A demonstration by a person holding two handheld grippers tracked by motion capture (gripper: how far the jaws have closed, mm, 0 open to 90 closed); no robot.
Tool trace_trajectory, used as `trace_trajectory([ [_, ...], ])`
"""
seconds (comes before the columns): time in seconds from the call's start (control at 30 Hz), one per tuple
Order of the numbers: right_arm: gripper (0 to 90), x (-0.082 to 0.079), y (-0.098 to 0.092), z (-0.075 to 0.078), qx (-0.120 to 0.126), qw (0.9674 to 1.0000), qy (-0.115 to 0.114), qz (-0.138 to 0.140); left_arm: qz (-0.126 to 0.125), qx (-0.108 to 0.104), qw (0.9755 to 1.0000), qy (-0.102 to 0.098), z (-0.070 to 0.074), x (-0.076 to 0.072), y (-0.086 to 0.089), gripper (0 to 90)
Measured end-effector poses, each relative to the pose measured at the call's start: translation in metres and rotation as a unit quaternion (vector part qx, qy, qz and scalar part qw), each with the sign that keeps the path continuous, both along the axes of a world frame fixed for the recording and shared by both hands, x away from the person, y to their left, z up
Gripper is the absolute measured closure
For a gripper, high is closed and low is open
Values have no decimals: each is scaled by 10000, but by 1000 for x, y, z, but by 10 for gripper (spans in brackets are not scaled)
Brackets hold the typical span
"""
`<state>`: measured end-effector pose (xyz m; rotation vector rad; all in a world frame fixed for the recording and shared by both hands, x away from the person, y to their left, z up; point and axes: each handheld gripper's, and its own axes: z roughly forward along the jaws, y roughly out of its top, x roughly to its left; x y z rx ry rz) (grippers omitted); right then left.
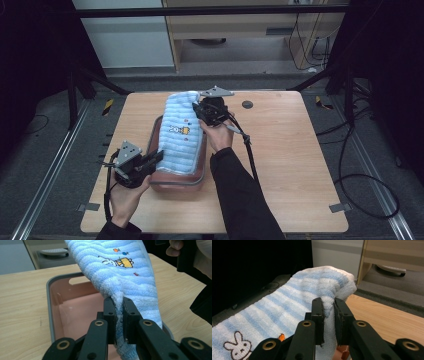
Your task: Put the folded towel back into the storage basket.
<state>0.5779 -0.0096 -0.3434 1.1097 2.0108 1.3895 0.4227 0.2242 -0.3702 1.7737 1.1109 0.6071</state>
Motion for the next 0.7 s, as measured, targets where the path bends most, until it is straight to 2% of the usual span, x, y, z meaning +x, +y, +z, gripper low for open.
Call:
trace_trajectory([
  [0.33,798,10,12,-24,-110,9998,183,39,36,157,9996,222,-17,8,0,831],
  [0.7,797,15,10,-43,-165,9994,295,65,8,377,9984,430,-33,14,-6,830],
])
